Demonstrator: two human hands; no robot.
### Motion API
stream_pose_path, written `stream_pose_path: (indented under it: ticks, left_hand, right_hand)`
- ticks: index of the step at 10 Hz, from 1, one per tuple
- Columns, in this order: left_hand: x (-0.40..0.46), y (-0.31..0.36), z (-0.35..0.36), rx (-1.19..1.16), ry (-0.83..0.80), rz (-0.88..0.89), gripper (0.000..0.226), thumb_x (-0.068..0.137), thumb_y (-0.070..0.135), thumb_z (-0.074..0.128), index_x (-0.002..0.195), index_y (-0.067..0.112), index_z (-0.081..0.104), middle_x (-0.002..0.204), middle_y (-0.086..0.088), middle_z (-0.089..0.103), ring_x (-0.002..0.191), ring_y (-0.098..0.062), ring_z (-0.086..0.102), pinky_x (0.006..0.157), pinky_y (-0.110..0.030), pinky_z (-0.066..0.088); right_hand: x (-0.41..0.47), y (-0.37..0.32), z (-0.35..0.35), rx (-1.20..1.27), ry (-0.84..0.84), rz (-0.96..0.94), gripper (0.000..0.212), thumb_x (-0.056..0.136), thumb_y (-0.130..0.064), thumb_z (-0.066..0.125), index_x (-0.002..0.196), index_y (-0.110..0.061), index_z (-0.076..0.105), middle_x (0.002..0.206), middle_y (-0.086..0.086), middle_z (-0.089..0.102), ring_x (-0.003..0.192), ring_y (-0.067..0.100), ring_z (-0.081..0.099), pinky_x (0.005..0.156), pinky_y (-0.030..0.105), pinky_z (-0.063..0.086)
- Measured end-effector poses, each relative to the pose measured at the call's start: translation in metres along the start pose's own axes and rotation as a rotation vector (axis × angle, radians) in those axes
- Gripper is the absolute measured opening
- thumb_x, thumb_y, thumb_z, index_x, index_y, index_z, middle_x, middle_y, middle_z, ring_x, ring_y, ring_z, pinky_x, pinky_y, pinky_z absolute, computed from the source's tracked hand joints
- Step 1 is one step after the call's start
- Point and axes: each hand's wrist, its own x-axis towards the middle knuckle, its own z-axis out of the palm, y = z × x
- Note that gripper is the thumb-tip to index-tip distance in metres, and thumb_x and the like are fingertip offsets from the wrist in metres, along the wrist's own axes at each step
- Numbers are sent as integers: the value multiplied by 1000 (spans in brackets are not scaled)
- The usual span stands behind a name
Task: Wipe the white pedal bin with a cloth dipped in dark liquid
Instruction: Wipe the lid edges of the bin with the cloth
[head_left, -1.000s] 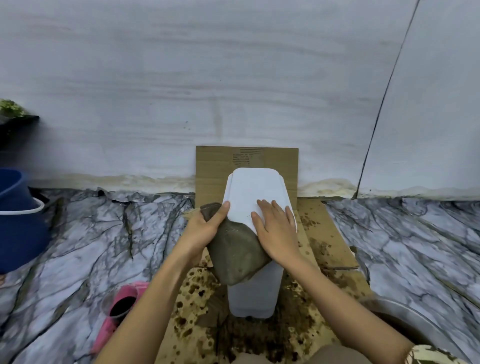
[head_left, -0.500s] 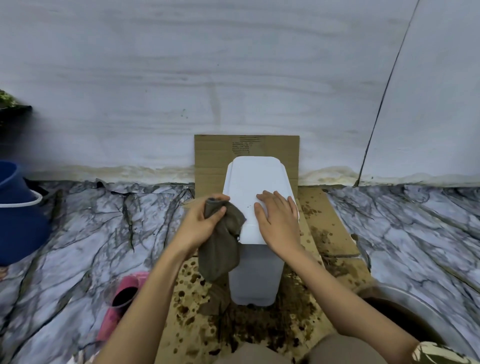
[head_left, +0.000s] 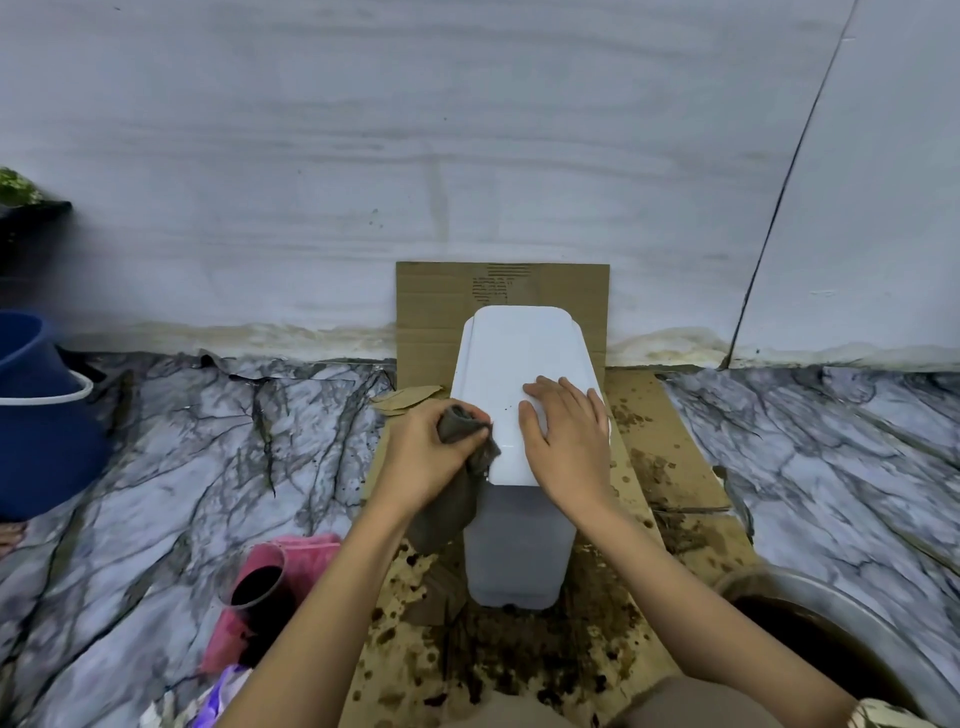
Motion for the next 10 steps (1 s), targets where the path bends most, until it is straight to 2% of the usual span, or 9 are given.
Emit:
stream_pose_path:
  ticks: [2,3,4,5,6,7,8,9,10]
  left_hand:
    - [12,0,-4,40,30,-110,27,65,20,83,69,26,57,68,13,63,66,4,57,54,-10,42]
    - [12,-2,-6,-52,-23,-229,27,65,13,80,69,21,55,70,2,63,72,-14,61,63,-26,48]
    - [21,1,-10,-118,-115,-316,26,64,9,82,76,16,60,77,-3,68,77,-17,66,71,-31,55]
    - [27,3,-14,-169,-203,-337,34,60,12,88,83,11,64,79,-3,70,75,-14,68,71,-28,56]
    - [22,-3,-10,-239,-101,-346,41,55,19,92,85,7,67,84,-7,73,85,-23,70,81,-39,57]
    - [13,-9,1,-303,71,-332,39,50,25,94,75,13,66,81,-8,73,85,-25,70,83,-45,56]
    - [17,-11,3,-240,111,-292,42,50,33,93,72,15,62,77,-5,72,81,-23,69,77,-41,56]
    - [20,-12,-5,-205,-64,-329,40,55,32,91,81,16,64,74,5,71,76,-10,68,63,-24,52]
    - [14,-19,-4,-157,-89,-395,42,63,29,86,93,12,61,86,-2,69,83,-14,66,64,-23,47]
  right_hand:
    - [1,1,1,-8,19,7,37,99,-33,38,129,-21,56,142,-5,49,140,10,29,115,24,-2]
    - [-2,-1,1,-8,8,-12,37,99,-33,37,130,-21,55,142,-5,49,140,10,29,116,25,-2]
    - [-3,-1,-1,-12,15,-7,37,99,-33,37,130,-21,56,142,-5,49,140,10,29,115,24,-3]
    - [-3,-1,-1,-6,34,13,36,99,-31,39,128,-20,57,140,-4,50,139,11,31,116,26,0]
    - [-2,-1,1,-4,48,20,35,99,-30,40,127,-20,58,140,-4,51,138,11,32,117,27,2]
    - [0,-1,3,-3,61,20,35,98,-30,41,126,-20,59,138,-5,53,138,11,34,117,27,2]
    - [-1,-1,3,-4,67,16,34,98,-30,41,126,-20,59,138,-4,53,137,11,34,116,27,2]
    - [-2,0,2,-8,63,5,35,98,-31,41,126,-20,59,138,-4,53,137,11,34,116,25,1]
    - [-4,-3,3,-4,59,-4,35,99,-31,40,127,-20,59,139,-5,52,138,10,33,115,23,-3]
